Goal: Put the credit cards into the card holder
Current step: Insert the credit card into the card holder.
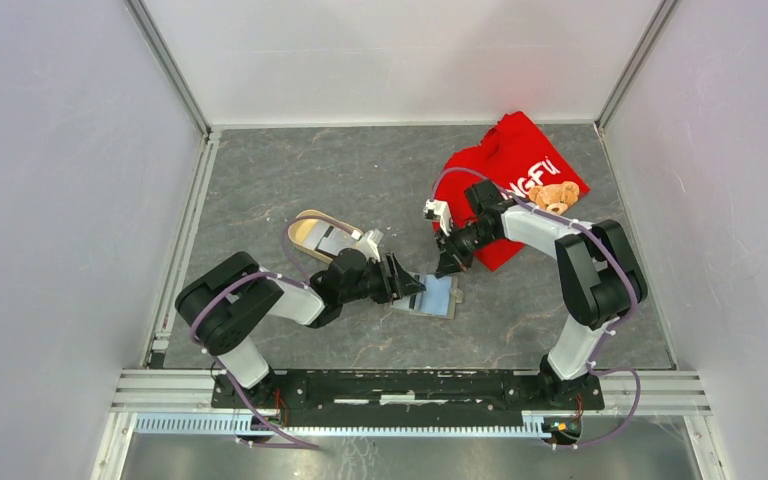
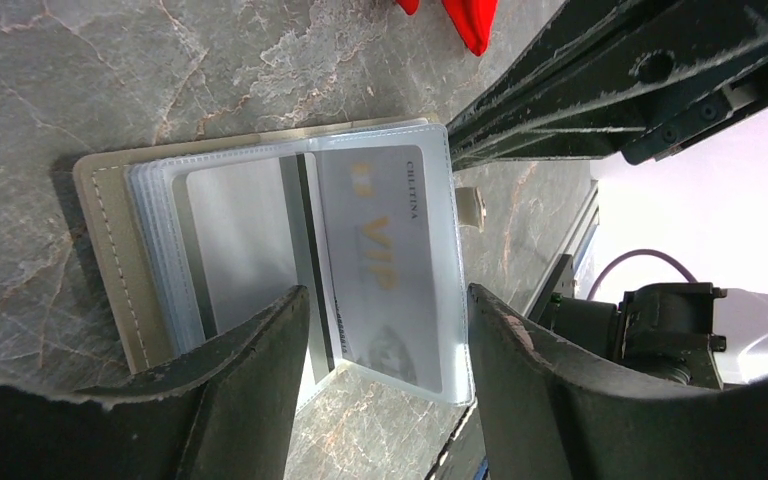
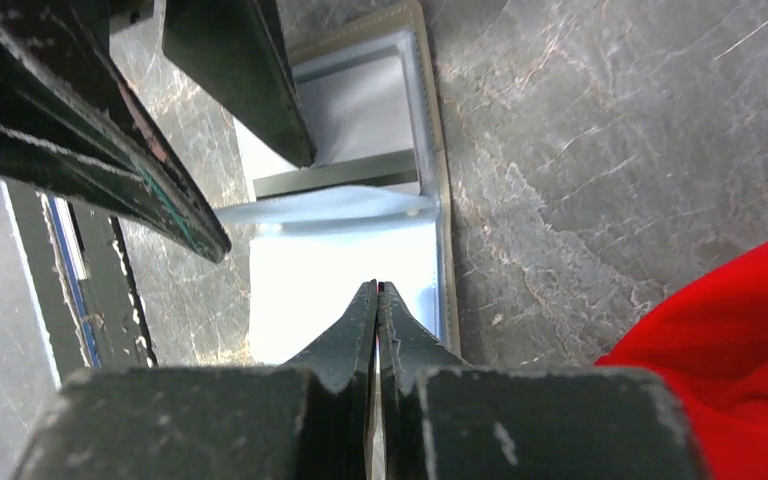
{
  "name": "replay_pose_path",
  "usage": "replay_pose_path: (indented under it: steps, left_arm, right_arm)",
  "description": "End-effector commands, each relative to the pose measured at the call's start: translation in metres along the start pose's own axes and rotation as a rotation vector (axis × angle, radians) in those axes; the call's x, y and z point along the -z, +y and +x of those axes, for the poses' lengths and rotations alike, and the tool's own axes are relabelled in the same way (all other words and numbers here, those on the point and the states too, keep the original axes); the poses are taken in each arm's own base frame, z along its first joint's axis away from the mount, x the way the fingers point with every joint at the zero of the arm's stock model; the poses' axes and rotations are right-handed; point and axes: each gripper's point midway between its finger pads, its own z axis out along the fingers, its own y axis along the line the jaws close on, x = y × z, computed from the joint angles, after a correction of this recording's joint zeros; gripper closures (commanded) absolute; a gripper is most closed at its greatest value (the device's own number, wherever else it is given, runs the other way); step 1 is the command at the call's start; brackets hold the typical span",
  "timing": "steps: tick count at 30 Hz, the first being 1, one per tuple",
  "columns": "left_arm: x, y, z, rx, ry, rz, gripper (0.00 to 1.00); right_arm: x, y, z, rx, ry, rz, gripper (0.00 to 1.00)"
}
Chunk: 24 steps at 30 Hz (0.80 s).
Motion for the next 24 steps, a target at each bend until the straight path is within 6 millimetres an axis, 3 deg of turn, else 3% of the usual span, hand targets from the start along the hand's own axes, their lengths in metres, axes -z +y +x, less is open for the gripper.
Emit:
replay_pose_path:
  steps: [1, 10, 17, 22, 24]
  left_arm:
    - [0.004, 0.003, -0.007, -0.032, -0.022, 0.001, 0.34]
    - [0.023, 0.028, -0.035, -0.033, -0.1, -0.161, 0.32]
    - [0.052, 0.051, -0.053, -0.117, -0.133, -0.334, 0.3]
    - [0.076, 0.032, -0.072, -0.2, -0.211, -0.304, 0.28]
    - [0.087, 0.021, -0.084, -0.247, -0.264, -0.294, 0.23]
  right_arm:
    - [0.006, 0.008, 0.01, 0.071, 0.044, -0.016, 0.96]
    - [-0.002, 0.022, 0.0, 0.102, 0.019, -0.068, 0.92]
    - [-0.01, 0.025, -0.007, 0.106, -0.004, -0.081, 0.9]
    - [-0.022, 0.029, -0.008, 0.098, 0.011, -0.087, 0.89]
    - [-0.024, 0.029, -0.007, 0.081, 0.015, -0.093, 0.89]
